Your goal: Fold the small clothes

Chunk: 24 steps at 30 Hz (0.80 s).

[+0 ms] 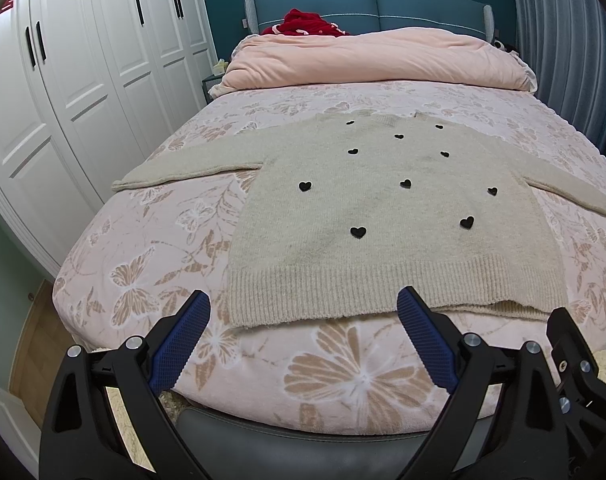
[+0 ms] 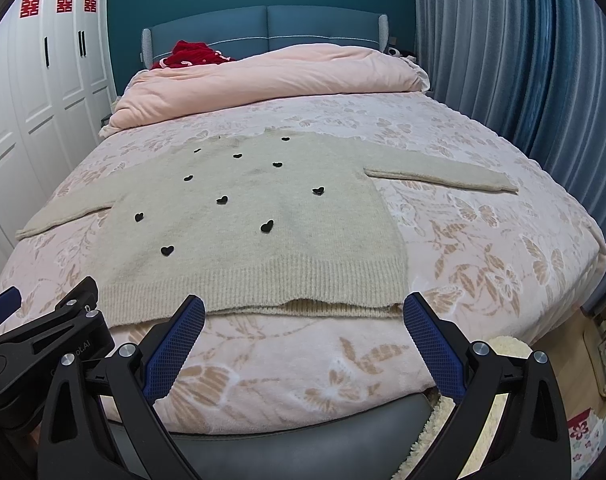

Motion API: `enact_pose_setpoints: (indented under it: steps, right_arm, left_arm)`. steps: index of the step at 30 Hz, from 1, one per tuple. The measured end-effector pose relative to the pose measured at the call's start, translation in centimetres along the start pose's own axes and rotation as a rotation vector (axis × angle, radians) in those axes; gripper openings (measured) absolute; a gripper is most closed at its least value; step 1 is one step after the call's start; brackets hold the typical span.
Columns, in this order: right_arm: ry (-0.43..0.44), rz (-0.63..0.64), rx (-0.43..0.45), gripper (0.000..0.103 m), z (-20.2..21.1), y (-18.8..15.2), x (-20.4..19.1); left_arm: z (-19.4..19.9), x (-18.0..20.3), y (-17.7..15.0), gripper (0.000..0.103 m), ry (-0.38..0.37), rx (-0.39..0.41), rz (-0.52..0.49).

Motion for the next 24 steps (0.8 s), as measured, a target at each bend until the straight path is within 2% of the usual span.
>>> enact_pose_setpoints:
  steps: [9, 12, 14, 16, 18, 21, 24]
  right_arm:
    - [0.010, -0.009, -0.031, 0.098, -0.7, -0.7, 0.7]
    - [0.085, -0.061, -0.066, 0.098, -2.1, -1.0, 1.0]
    - [0.099, -0.091, -0.076, 0.098, -3.4, -0.9, 2.5]
    - [0.093, -0.161, -0.097, 0.098, -5.6, -0.3, 5.5]
    - [0.071, -0.267, -0.121, 0.098, -8.3, 0.8, 10.0]
    - [-0.017, -0.401, -0.109, 0.098, -12.8, 3.5, 18.0]
    - [-0.133, -0.443, -0.067, 0.098, -17.8, 6.6, 25.5]
  left_arm:
    - [-0.6, -0.2, -1.0, 0.093, -0.010, -0.023, 0.004]
    - [-1.6, -0.6, -1.1, 0.098, -0.053, -0.052, 0.061]
    - [-2.3, -1.6, -1.2, 0.098, -0.054, -0.058, 0.117]
    - [-3.0, -2.7, -1.1, 0.098, -0.057, -0.048, 0.170]
    - [-4.0, -3.6, -1.1, 0.098, -0.064, -0.077, 0.217]
    - [-5.5, -4.9, -1.0, 0.098, -0.045, -0.080, 0.251]
    - [-6.9, -4.8, -0.7, 0.098, -0.072, -0.088, 0.250]
Point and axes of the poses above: each gripper's, at about its wrist camera, not at the fingertips, and z roughly against the way its jaws point, x to its right, y to its top, the point moved 5 cm from there along -z, roughly the way its jaws point, and after that the axes turned 10 degrees about x, right-handed, at the moved point
